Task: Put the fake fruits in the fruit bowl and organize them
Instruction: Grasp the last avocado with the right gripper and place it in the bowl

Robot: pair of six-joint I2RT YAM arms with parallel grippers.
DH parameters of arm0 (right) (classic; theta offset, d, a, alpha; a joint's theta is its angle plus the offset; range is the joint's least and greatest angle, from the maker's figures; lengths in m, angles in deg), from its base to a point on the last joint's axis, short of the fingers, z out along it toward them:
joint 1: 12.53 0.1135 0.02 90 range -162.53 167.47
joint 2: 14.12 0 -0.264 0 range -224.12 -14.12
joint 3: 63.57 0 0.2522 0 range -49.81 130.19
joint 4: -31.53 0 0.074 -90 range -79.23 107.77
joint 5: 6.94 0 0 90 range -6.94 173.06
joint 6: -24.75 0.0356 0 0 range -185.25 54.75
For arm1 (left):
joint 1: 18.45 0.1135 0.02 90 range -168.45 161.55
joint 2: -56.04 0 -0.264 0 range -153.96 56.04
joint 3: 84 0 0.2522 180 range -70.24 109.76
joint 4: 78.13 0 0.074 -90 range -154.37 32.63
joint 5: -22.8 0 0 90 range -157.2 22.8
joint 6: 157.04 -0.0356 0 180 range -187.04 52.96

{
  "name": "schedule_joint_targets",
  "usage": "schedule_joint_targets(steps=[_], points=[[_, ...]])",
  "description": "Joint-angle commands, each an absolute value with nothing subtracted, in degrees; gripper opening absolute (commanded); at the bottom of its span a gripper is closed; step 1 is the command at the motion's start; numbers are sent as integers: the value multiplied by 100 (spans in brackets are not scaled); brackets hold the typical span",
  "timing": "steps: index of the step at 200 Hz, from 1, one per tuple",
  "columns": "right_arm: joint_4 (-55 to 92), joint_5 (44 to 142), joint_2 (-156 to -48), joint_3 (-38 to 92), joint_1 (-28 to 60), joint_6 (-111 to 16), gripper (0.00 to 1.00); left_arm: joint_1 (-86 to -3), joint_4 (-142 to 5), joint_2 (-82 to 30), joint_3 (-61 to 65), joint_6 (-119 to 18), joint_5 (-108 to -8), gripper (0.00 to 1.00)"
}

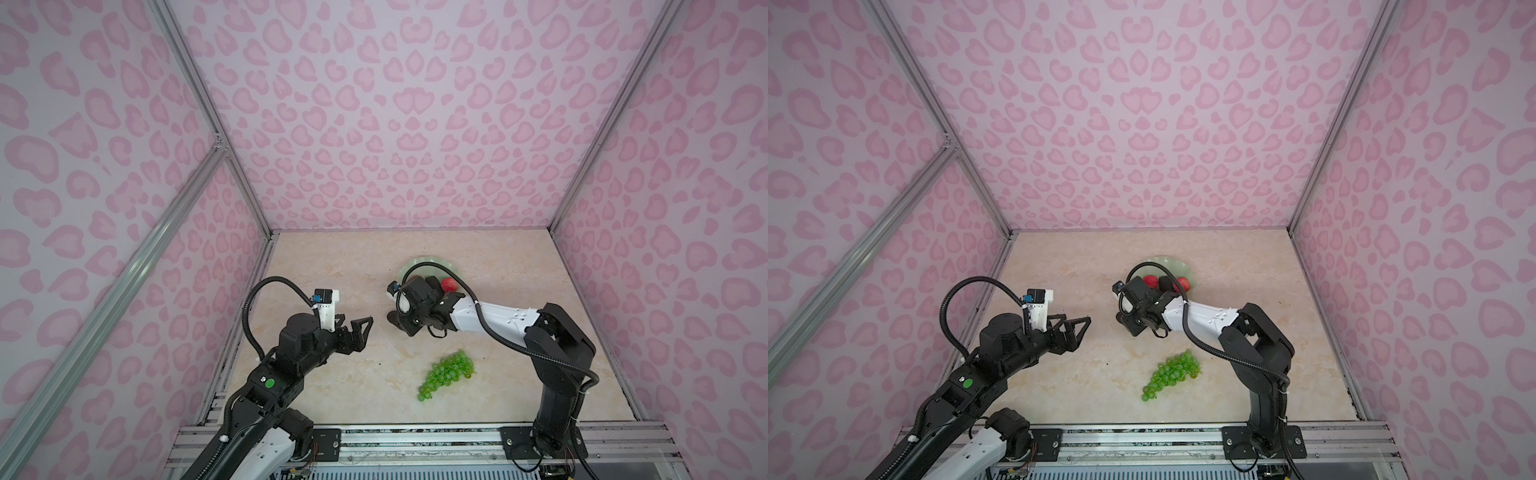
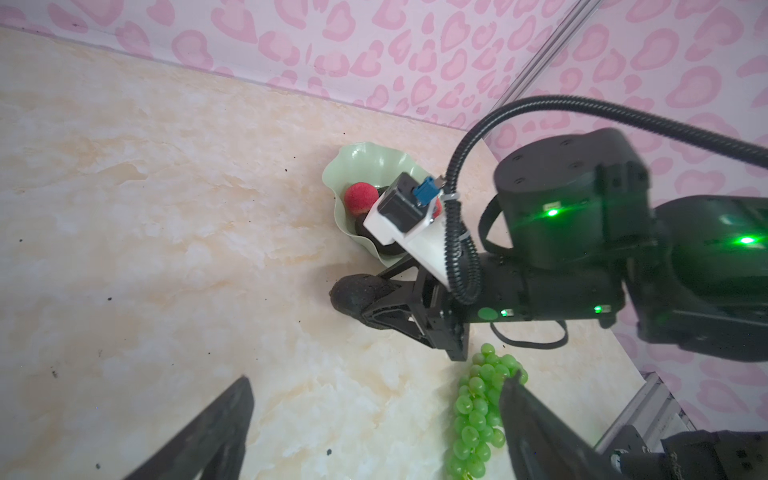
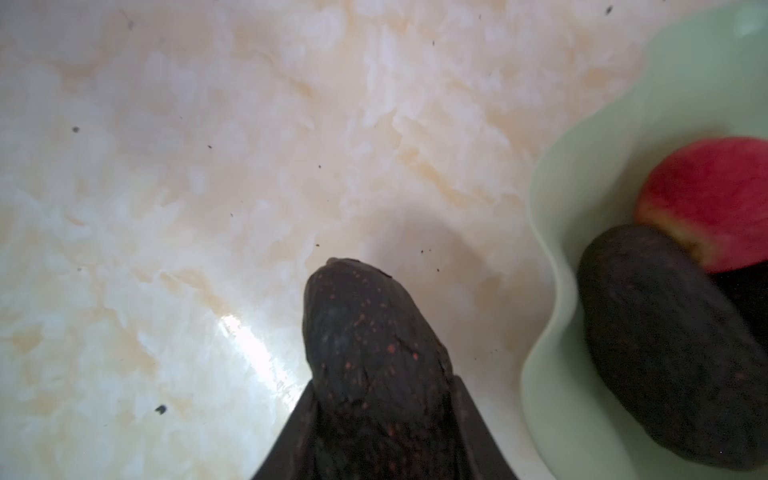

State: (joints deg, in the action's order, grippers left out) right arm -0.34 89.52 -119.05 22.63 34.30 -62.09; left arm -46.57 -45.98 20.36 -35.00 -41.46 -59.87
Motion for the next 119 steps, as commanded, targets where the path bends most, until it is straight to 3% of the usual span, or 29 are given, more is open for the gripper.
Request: schedule_joint_targets(steps=[1,48,119], points=[[-239,8731,-11570,2364,3197,-6474,27,-4649,-4778,1979,-3400,-4241,-5877,93],[-348,8286,-11428,2760,2184,-6944,25,-4649,-5000,1697,-3286,-4300,-5781,93],[-751,8118,-12741,4189,1564,-7978,25,-4649,-5154,1399,-3167,-4322,-5667,93]])
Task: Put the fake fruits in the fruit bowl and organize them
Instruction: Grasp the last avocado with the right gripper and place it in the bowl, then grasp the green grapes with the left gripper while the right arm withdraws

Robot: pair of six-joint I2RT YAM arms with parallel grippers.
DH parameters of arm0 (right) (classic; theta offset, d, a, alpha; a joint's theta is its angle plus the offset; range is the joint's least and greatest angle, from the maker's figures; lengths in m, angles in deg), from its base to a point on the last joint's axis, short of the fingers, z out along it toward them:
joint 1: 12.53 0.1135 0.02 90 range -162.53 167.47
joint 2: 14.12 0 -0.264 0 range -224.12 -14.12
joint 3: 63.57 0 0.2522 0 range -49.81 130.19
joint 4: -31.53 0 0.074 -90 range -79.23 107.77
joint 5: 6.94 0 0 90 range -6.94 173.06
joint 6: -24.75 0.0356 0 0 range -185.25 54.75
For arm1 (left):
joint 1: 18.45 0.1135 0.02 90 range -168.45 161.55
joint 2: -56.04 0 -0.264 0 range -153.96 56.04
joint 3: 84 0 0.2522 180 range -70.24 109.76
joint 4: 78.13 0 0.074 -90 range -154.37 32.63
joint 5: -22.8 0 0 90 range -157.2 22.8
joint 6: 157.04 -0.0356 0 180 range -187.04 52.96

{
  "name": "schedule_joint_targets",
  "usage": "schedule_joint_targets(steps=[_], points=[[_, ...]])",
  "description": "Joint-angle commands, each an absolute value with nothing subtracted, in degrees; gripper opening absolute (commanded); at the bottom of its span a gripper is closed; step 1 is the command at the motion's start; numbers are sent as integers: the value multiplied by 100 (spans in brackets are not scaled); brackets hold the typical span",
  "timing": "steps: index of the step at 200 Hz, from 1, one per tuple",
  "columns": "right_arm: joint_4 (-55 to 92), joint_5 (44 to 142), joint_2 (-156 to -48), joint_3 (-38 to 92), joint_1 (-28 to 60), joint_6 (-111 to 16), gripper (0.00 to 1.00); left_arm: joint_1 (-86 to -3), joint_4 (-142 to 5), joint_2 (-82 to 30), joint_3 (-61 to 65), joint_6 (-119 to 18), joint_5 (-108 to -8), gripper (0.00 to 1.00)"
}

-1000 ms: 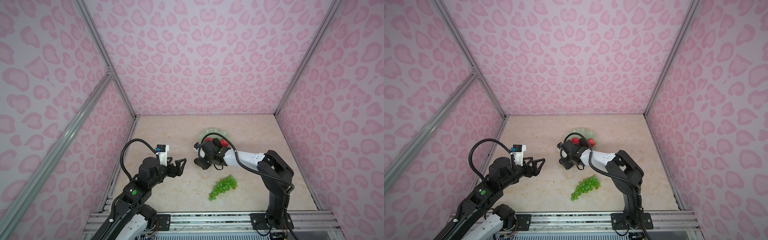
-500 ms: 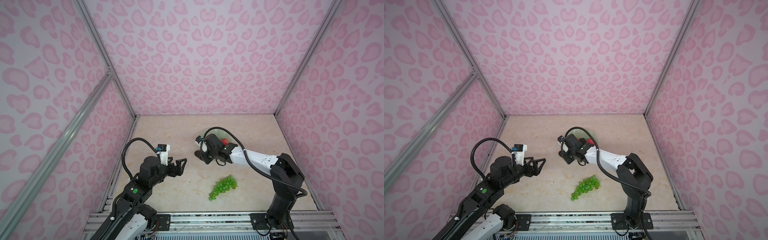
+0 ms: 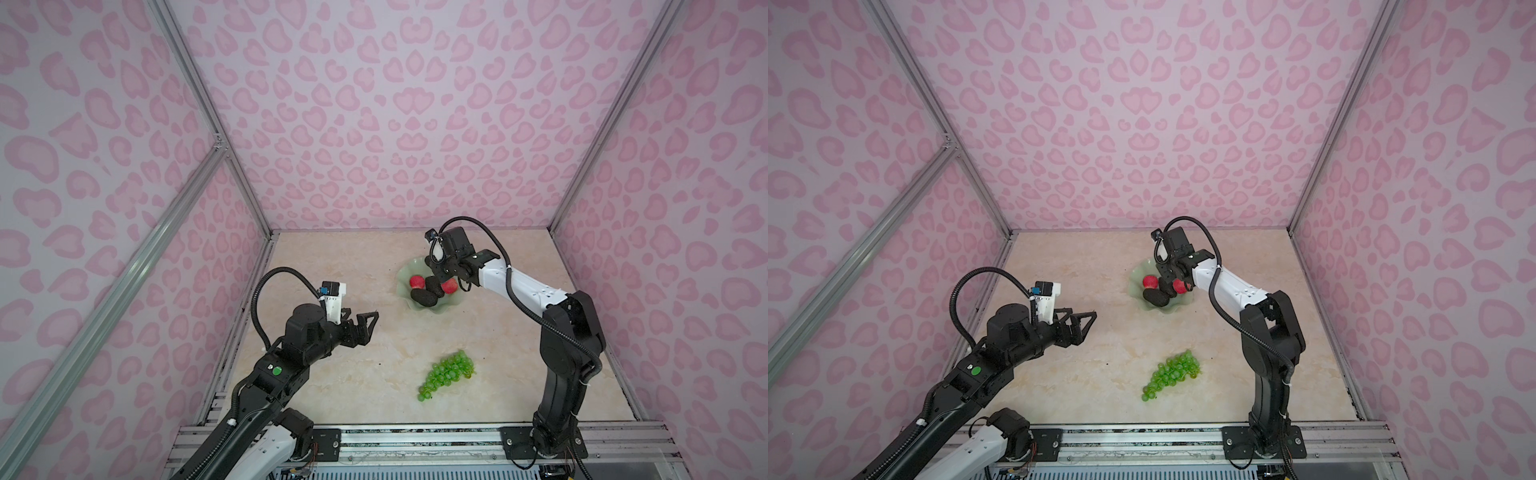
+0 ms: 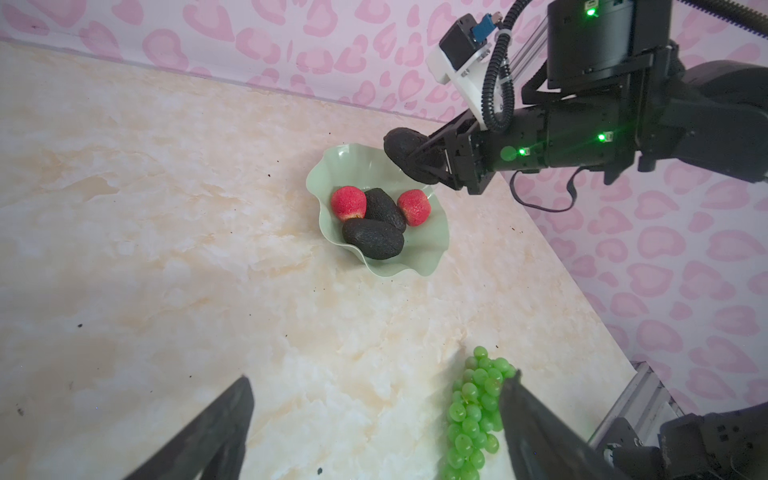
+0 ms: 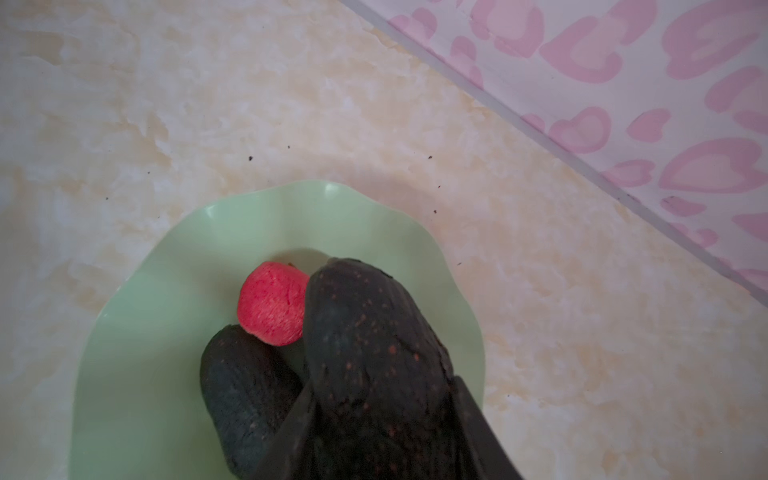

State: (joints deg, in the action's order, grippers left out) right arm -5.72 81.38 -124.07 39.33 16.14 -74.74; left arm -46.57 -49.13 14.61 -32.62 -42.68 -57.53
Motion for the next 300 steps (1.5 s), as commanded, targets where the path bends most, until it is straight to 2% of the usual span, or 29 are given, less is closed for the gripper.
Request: schedule_joint_targets(steps=[1,54,67,99,130,154,179,220,261,300], points=[[-748,8124,-12759,4200,1558,-7990,25,-4649,-5154,1397,-3166,-4322,-5666,93],[-893,8389,-13574,4889,1447,-8378,30,-4649,-5215,1261,-3166,-4296,-5639,93],[-957,8393,-13712,4992,1444,-8412,35,-4649,-5214,1224,-3159,-4293,-5639,93],[-1007,8526,-13799,4985,1445,-8392,56,-4649,-5224,1165,-3157,-4296,-5614,93],[-777,8642,-13419,4727,1443,-8181,63,-4649,-5231,1080,-3164,-4314,-5578,93],[-399,8803,-12728,4295,1450,-7770,69,-4706,-5242,909,-3137,-4372,-5486,92],[185,8599,-11821,3589,1441,-7062,71,-5117,-5172,515,-3003,-4543,-5615,90],[1176,8459,-9946,1372,1251,-5685,80,-6111,-5476,-447,-2770,-4691,-5706,87],[1523,7992,-8084,-334,774,-4723,91,-7154,-5678,-1592,-2385,-5054,-6043,86],[1450,8310,-7067,-1091,44,-4170,96,-7815,-5718,-2648,-1872,-5338,-6236,84]])
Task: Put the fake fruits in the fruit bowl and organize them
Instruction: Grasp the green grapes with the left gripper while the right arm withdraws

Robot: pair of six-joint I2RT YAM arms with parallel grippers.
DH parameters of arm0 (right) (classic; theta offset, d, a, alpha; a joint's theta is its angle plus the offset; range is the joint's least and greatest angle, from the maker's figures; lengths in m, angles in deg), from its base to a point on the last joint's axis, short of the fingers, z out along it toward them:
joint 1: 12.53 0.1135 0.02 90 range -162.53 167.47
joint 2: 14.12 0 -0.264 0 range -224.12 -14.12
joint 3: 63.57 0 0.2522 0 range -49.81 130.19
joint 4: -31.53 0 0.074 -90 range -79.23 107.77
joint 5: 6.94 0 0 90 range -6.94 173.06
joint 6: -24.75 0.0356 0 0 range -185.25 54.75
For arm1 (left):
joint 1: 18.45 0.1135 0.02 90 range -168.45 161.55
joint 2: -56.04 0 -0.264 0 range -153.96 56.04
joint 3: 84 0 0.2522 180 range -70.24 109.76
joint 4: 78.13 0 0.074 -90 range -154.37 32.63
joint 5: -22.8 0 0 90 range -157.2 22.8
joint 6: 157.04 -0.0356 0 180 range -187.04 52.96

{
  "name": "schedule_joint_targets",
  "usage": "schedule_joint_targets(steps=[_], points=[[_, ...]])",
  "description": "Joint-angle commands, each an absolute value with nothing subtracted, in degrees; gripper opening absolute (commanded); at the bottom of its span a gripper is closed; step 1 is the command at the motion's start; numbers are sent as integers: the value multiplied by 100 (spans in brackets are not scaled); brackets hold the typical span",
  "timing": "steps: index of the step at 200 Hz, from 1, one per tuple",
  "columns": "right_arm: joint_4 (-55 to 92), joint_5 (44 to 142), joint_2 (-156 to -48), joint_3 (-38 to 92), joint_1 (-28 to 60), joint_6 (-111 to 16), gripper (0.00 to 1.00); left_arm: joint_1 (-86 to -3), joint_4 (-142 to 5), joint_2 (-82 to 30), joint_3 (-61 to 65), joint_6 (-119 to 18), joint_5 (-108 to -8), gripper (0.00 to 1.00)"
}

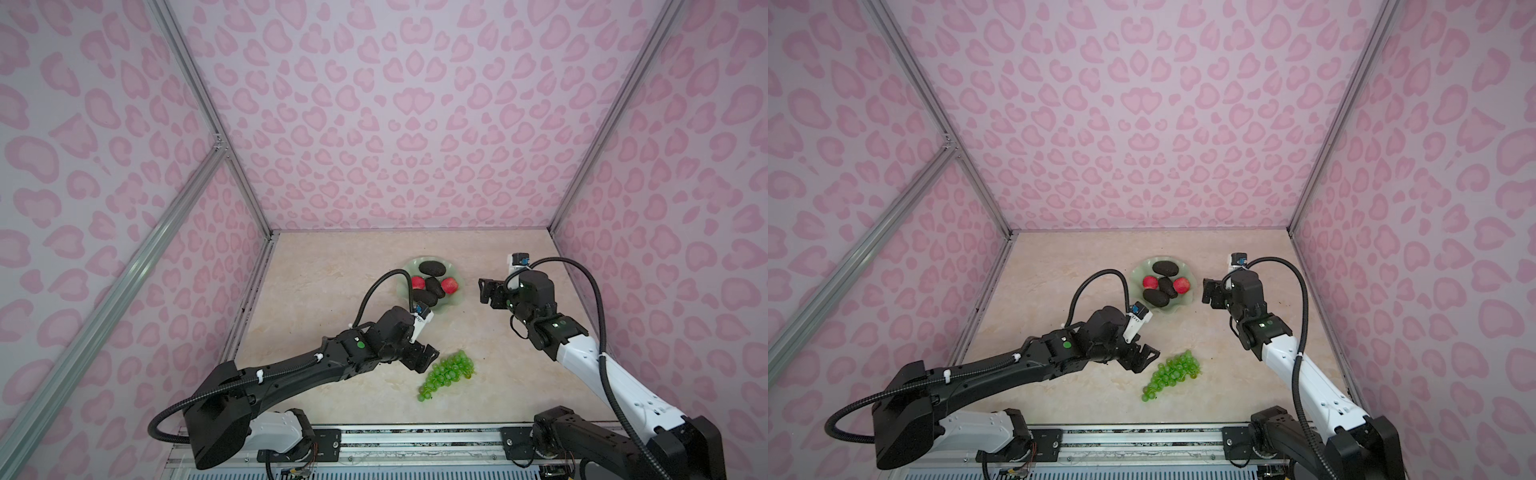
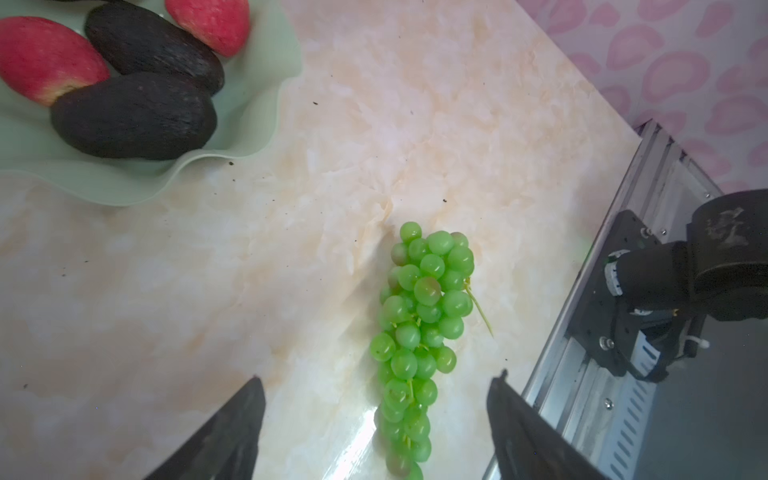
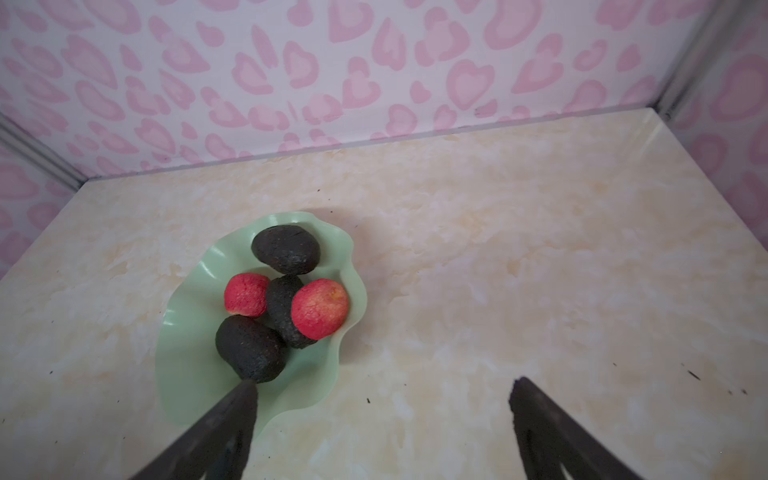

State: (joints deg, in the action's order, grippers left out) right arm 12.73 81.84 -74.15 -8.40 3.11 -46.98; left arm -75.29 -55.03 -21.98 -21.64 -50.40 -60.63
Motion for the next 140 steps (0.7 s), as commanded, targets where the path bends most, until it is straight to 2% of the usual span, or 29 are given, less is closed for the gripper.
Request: schedule_joint_targets(steps=[1,56,112,140], points=[[1446,8312,-7056,-1098,33,-4161,96,-7823,-5717,-2675,-1860,-5340,-6245,84],[1330,8624,-6793,-1281,-360,-3998,97,-8255,-5778,-3931,-1232,-5360,-6195,82],[1293,8766,-6661,-1407,-521,-4037,97,-8276,-5778,-4737,-823,-5293,-5858,81],[1345,8780,-6630,-1490,-589,-4020,97,-8274,-5730,-5068,-653,-5243,-5750,77]])
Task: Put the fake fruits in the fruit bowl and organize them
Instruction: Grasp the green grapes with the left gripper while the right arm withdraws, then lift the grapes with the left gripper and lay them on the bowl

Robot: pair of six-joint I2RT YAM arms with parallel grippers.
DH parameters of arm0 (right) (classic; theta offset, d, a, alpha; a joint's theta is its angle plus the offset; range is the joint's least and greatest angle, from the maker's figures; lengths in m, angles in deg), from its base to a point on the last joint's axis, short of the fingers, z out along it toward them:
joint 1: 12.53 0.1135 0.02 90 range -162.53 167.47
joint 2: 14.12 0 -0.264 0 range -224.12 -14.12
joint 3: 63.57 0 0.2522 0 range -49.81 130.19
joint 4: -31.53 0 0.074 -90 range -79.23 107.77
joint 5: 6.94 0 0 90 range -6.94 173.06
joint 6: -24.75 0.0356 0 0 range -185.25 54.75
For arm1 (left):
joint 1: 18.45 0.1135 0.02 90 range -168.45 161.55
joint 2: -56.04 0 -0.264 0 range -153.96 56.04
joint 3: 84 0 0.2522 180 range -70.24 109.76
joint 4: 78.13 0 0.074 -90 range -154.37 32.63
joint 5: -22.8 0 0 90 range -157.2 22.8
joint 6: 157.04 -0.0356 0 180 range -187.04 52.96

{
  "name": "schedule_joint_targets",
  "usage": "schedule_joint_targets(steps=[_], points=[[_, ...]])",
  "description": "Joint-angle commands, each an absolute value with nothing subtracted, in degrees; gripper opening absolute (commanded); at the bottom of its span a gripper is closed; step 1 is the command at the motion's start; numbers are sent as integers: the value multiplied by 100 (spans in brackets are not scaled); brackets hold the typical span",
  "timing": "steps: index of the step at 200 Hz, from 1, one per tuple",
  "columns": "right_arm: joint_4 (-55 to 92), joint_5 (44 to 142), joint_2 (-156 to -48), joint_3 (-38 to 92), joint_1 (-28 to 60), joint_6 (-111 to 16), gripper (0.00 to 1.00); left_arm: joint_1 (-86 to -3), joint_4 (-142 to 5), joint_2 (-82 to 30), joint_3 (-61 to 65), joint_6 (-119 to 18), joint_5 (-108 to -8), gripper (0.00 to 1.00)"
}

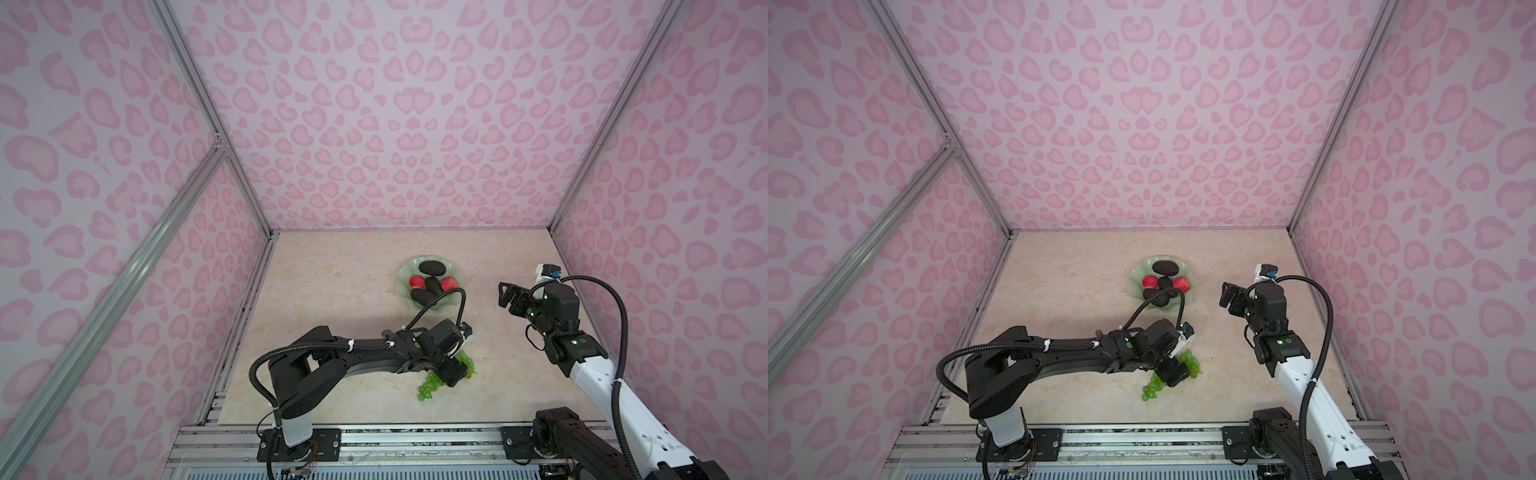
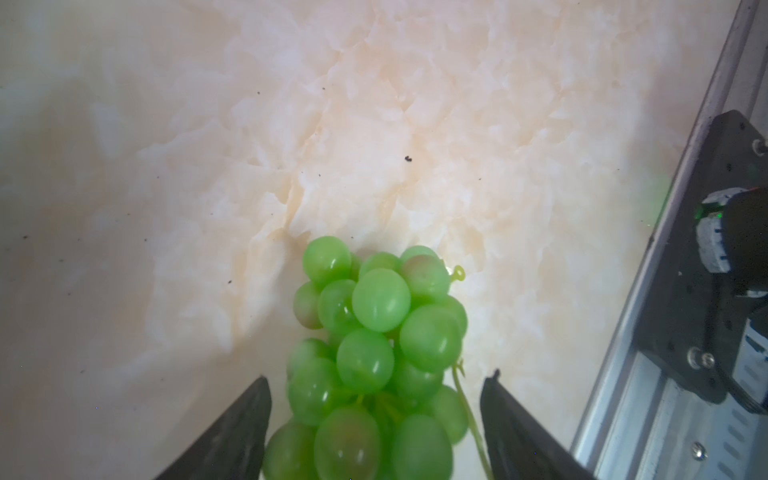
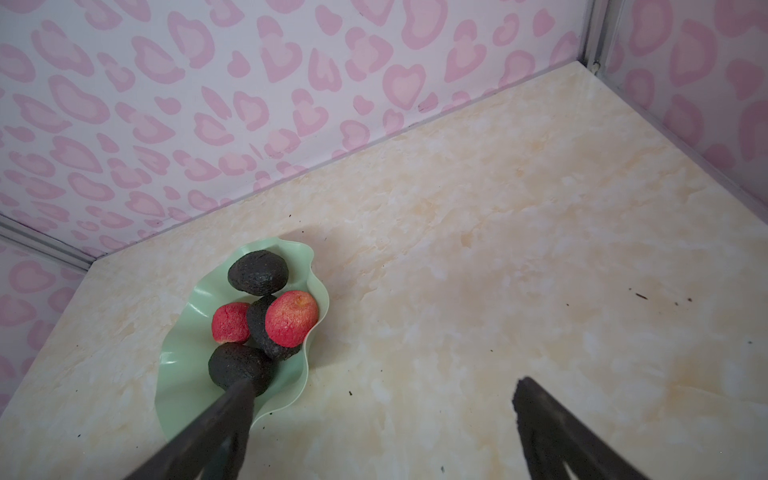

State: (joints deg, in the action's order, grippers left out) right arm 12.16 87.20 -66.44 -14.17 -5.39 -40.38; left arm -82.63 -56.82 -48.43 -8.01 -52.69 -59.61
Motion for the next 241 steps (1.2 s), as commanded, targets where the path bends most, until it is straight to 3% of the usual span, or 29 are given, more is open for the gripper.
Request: schedule_joint_targets(steps=[1,18,59,90,148,241], points=[[1345,8784,-6631,-1491,-591,-4020,97,-8272,-5728,-5080,-648,-5244,-5747,76],[1337,8807,-6658,-1474,-627,-4024,97,-8273,-5686,-5200,-570,-5245,-5709,70],[1409,8815,-6720,-1473,-680,-4012,97,-8276,-5666,-5220,-547,-5232,-5732,43],[1471,8815,-6760,-1498,-705,-4009,97,-8278,-5686,-5142,-603,-5199,-5753,32],[1500,8824,-6734,-1509,-794,-3998,96,-8167,-5917,-4472,-1018,-4939,-5947,25],[1460,8919,-6572,-1471,-890,-3951,96,-7200,-5502,-2763,-802,-5397,-6230,25]])
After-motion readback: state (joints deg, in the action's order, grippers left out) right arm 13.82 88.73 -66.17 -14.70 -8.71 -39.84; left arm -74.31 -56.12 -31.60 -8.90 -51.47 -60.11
